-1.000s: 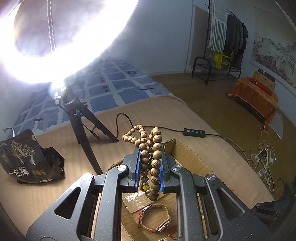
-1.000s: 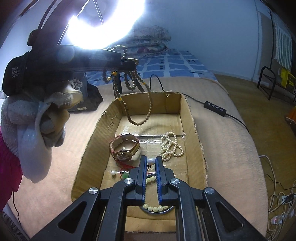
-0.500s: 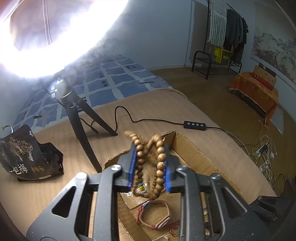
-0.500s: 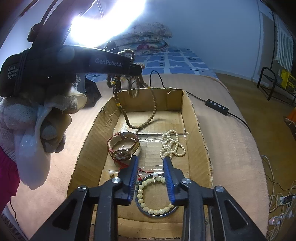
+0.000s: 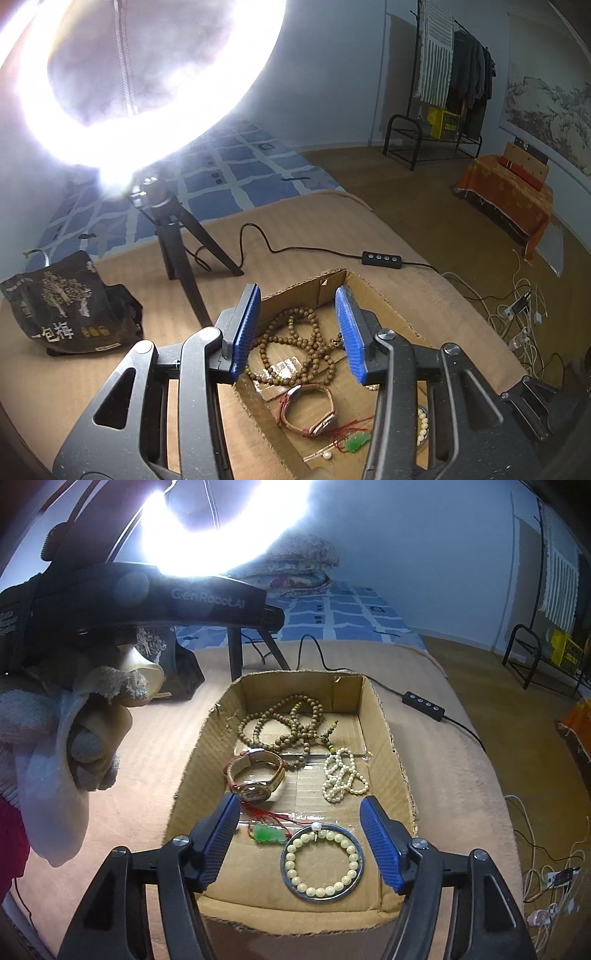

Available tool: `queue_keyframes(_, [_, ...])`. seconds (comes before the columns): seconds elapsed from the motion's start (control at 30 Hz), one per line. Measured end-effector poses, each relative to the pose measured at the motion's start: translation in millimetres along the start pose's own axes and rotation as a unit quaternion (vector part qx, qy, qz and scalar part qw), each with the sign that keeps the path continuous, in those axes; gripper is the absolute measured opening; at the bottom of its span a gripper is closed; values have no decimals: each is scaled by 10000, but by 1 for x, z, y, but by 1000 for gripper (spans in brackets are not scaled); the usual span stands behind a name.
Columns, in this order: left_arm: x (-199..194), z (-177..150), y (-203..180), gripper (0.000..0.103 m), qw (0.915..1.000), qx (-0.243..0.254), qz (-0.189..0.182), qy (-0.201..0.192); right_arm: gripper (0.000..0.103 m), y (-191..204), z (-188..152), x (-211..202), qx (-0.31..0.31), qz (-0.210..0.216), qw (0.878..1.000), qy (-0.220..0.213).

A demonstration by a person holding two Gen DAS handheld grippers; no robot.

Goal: Organize jewelry

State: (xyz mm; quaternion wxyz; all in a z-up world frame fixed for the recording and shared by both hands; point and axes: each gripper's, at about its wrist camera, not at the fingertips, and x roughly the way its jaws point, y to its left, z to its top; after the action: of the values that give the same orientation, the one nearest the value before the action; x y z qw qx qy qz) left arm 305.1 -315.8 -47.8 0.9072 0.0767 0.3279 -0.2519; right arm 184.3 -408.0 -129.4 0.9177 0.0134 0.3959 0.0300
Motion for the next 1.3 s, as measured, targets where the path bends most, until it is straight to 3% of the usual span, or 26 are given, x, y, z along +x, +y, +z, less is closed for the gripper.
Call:
queue_keyframes(0.23, [-44,5,8,50,9997,-136,-13,-225,74,12,3,-27,-36,-97,9999,-131])
queue_keyframes(0.7, [-157,-1,23,50,9970,-160,92,-748,81,50,9,-105,-163,-285,9982,-511])
queue_keyframes(0.87, [-205,-10,30,50,9951,-195,181,-948,92,68,9,-137,-182,-430,9965,-689])
queue_keyframes(0.97, [-232,-17,35,58,9938,-245,244,-1060,96,81,8,-157,-267,-522,9952,-789])
queue_keyframes(1.07, [-262,-28,39,59,9918,-228,352,-1209,101,93,5,-177,-343,-679,9928,-929])
queue_keyframes(1.3, [-314,-57,45,75,9890,-317,477,-1366,103,110,-5,-216,-287,-755,9902,-1141])
